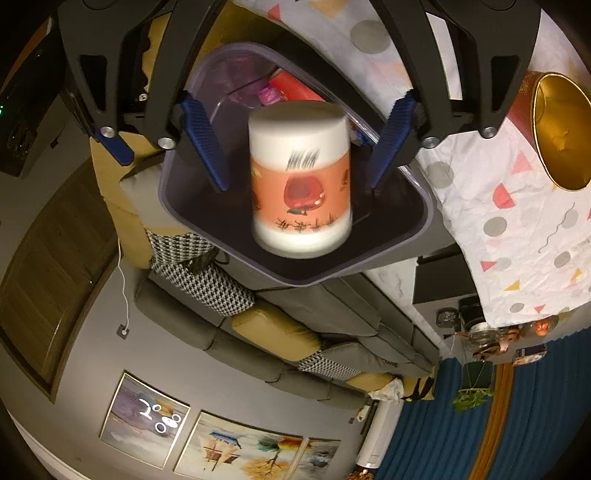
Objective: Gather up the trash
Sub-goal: 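Open both tools to drop the cup and red can into the bin, then move both open tools back to the remaining paper cup and gold-rimmed red cup, then grasp the orange paper cup with the left tool while the right tool grasps the gold-rimmed red cup, then carry the paper cup and red cup over the grey bin, then open both tools to drop the two cups into the bin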
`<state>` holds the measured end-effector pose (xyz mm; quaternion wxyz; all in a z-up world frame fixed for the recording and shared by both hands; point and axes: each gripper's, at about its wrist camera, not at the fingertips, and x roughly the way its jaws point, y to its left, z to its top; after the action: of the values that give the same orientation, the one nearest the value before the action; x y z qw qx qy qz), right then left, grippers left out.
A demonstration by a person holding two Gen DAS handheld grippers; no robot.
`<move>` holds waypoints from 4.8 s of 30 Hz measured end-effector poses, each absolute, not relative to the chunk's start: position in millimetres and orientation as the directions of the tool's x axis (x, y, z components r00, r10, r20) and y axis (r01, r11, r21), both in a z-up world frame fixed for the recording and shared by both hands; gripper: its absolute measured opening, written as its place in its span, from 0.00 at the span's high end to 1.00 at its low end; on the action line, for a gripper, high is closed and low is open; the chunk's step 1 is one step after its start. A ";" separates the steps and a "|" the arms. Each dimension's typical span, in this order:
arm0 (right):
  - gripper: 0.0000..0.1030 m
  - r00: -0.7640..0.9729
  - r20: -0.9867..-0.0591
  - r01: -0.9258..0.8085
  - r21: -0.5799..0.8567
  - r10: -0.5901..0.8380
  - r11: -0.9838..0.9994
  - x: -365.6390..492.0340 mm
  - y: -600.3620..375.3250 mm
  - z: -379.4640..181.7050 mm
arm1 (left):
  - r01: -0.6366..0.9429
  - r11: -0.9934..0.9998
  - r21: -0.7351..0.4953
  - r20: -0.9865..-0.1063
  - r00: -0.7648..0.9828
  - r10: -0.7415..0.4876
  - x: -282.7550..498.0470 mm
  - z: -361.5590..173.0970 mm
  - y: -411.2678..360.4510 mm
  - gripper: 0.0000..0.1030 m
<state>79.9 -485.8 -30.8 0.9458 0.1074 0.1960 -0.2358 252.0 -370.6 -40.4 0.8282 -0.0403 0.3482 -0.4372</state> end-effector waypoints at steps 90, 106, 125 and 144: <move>0.46 0.881 -0.463 0.142 0.064 -0.097 0.988 202.5 -315.7 -36.6 | 0.266 0.955 -0.132 -0.592 0.752 -0.291 312.7 -74.3 -157.1 0.06; 0.45 0.894 -0.440 0.130 0.072 -0.086 0.989 183.8 -322.6 -27.4 | 0.324 0.927 -0.188 -0.594 0.714 -0.370 301.7 -65.4 -154.6 0.39; 0.45 0.858 -0.394 0.394 0.095 -0.329 0.914 123.6 -437.6 -14.8 | 0.667 0.713 -0.215 -0.459 0.576 -0.677 241.3 -0.5 -311.7 0.39; 0.37 0.838 -0.439 0.404 0.098 -0.325 0.909 125.3 -466.4 -43.8 | 0.707 0.653 -0.272 -0.542 0.448 -0.711 260.7 -42.9 -371.8 0.36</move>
<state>125.3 -466.4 -43.8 0.9540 0.0938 0.2113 -0.1911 260.7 -371.8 -42.9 0.8510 -0.0032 0.3200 -0.4164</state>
